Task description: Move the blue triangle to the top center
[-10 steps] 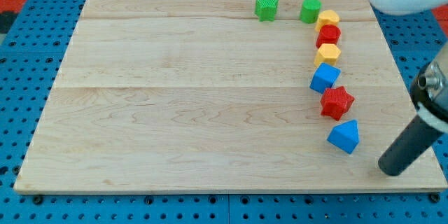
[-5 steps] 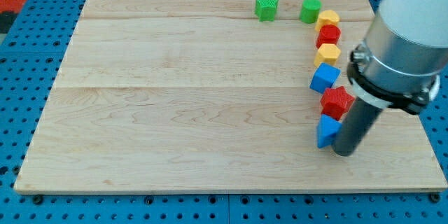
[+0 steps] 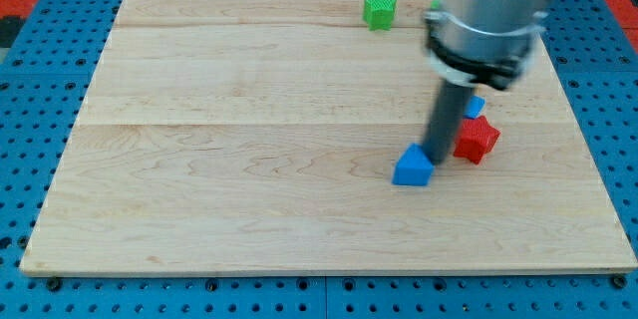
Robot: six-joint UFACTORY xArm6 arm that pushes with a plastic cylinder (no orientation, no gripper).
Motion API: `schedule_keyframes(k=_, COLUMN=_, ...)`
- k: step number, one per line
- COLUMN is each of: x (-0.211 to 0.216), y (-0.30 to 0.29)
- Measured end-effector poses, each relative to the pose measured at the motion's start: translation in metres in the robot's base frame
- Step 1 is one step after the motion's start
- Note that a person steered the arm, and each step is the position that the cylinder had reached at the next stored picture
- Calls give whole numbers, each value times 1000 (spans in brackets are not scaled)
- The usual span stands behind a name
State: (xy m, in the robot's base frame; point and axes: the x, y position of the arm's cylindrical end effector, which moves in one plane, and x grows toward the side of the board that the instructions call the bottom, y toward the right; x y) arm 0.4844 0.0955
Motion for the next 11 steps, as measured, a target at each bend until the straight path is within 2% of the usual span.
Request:
schedule_keyframes(k=1, x=16, y=10)
schedule_keyframes(k=2, x=38, y=44)
schedule_keyframes(k=4, x=34, y=-110)
schedule_keyframes(k=6, x=-43, y=-179)
schedule_keyframes(k=8, x=-69, y=-181)
schedule_keyframes(k=9, x=-39, y=-201)
schedule_keyframes(k=10, x=43, y=-177)
schedule_keyframes(k=11, x=21, y=-125)
